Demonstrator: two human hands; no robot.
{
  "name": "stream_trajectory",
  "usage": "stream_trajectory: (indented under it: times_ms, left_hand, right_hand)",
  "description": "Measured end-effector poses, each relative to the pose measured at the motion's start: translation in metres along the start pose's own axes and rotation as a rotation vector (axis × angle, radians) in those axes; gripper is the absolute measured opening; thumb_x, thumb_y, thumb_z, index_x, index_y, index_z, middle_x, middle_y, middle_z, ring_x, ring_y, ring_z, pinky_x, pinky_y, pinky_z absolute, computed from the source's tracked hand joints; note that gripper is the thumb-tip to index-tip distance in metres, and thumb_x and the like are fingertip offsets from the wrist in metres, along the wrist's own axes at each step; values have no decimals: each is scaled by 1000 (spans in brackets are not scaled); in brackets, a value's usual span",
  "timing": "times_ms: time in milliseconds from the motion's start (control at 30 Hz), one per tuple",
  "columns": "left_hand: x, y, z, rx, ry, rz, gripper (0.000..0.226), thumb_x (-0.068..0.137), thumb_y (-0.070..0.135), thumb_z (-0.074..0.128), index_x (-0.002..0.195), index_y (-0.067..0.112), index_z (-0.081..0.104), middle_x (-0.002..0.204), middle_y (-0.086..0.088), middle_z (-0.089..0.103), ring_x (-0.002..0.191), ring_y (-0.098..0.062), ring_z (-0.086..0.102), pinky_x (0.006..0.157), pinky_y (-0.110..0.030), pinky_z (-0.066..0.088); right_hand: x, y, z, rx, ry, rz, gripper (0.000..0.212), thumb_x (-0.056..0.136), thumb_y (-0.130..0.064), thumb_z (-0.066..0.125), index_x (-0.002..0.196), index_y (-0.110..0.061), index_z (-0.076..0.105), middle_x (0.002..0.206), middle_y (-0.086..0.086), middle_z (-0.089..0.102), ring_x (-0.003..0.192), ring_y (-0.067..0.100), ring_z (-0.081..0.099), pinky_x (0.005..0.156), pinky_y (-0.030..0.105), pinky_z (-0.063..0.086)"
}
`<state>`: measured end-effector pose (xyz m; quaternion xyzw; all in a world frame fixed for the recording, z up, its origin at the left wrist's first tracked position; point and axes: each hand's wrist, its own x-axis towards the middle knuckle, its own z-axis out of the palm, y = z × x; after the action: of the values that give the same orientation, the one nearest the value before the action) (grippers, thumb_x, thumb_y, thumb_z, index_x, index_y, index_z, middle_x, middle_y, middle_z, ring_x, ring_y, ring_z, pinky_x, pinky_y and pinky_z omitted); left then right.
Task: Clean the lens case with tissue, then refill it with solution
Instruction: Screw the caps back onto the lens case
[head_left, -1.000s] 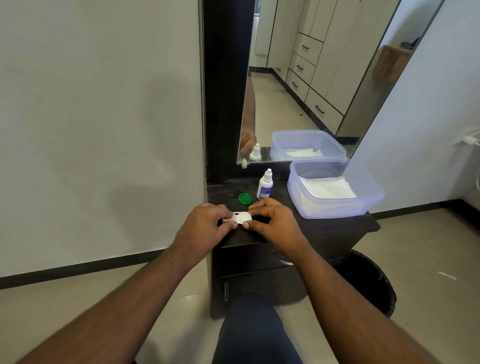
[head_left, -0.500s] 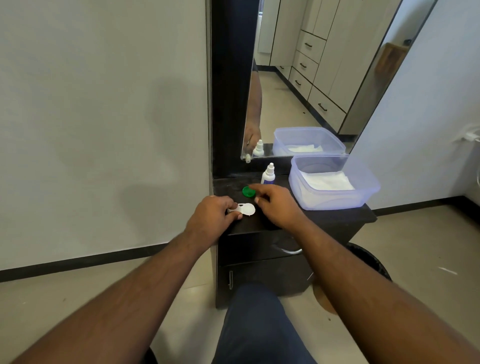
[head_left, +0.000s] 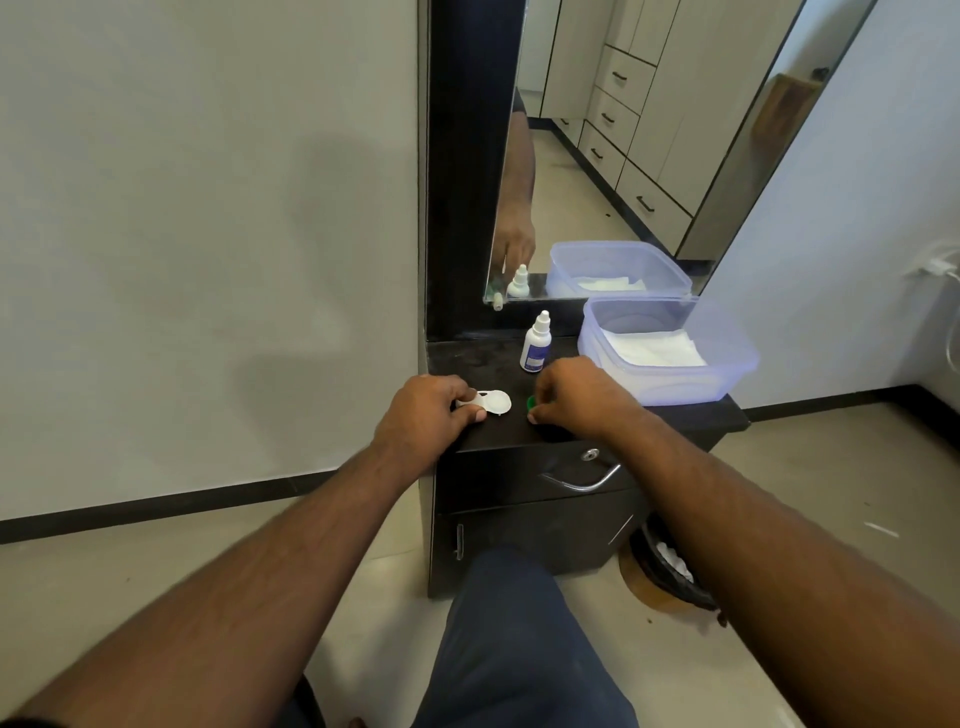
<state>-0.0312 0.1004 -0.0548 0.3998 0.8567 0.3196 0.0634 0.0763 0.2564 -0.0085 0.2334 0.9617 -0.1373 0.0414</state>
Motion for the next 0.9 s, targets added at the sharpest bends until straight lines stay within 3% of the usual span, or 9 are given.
stream_trajectory:
  times_ms: [67, 167, 200, 333, 433, 500, 667, 900]
  left_hand:
    - [0, -1, 0, 0, -1, 1, 32, 85, 31, 70, 113, 17, 70, 109, -2, 70, 95, -14, 59, 78, -24, 41]
    - [-1, 0, 0, -18, 11, 5, 31, 84, 30, 71, 112, 16, 70, 108, -3, 71, 88, -9, 54, 76, -24, 40]
    - [-1, 0, 0, -26, 11, 5, 31, 84, 29, 71, 112, 16, 70, 107, -2, 71, 87, -8, 52, 75, -24, 39]
    - [-2, -2, 0, -46, 15, 12, 30, 84, 29, 71, 110, 16, 71, 107, -1, 71, 90, -10, 55, 76, -24, 41]
    - [-1, -6, 1, -49, 13, 30, 29, 83, 31, 72, 108, 17, 72, 106, 1, 71, 93, -12, 58, 79, -26, 44]
    - [-2, -9, 2, -50, 20, 55, 29, 82, 32, 72, 107, 18, 72, 105, 2, 72, 93, -12, 59, 80, -27, 46]
    - [-3, -10, 3, -29, 13, 99, 32, 84, 34, 69, 112, 18, 71, 105, 5, 70, 93, -10, 58, 81, -27, 47]
    - [-3, -11, 3, -17, 20, 138, 33, 85, 32, 68, 114, 15, 70, 110, 3, 70, 99, -12, 58, 86, -27, 46]
  right_hand:
    - [-1, -1, -4, -6, -2, -32, 16, 80, -21, 73, 89, -17, 60, 101, 7, 63, 84, 17, 54, 67, 22, 39]
    - [0, 0, -8, 69, 14, -77, 37, 79, -16, 71, 116, -18, 63, 121, 6, 61, 105, 19, 57, 87, 26, 46]
    - [0, 0, -9, 133, 42, -82, 37, 80, -15, 71, 116, -17, 65, 122, 5, 62, 106, 19, 57, 91, 28, 45]
    - [-3, 1, 4, 534, 236, -55, 18, 78, -15, 75, 96, -16, 74, 103, -2, 69, 89, 7, 63, 89, 25, 50]
    - [-4, 6, 24, 905, 376, 50, 20, 76, -15, 79, 95, -16, 74, 94, -3, 74, 90, 7, 69, 88, 26, 53]
    - [-2, 6, 34, 1028, 404, 92, 19, 75, -10, 78, 93, -15, 74, 95, -3, 74, 93, 9, 69, 87, 27, 54]
    - [-1, 5, 43, 974, 321, -19, 13, 74, -3, 77, 76, -15, 72, 95, -6, 71, 91, -1, 66, 79, 13, 49]
    - [4, 13, 46, 885, 246, -159, 24, 73, -5, 79, 82, -26, 70, 102, -4, 71, 97, 7, 67, 89, 23, 52]
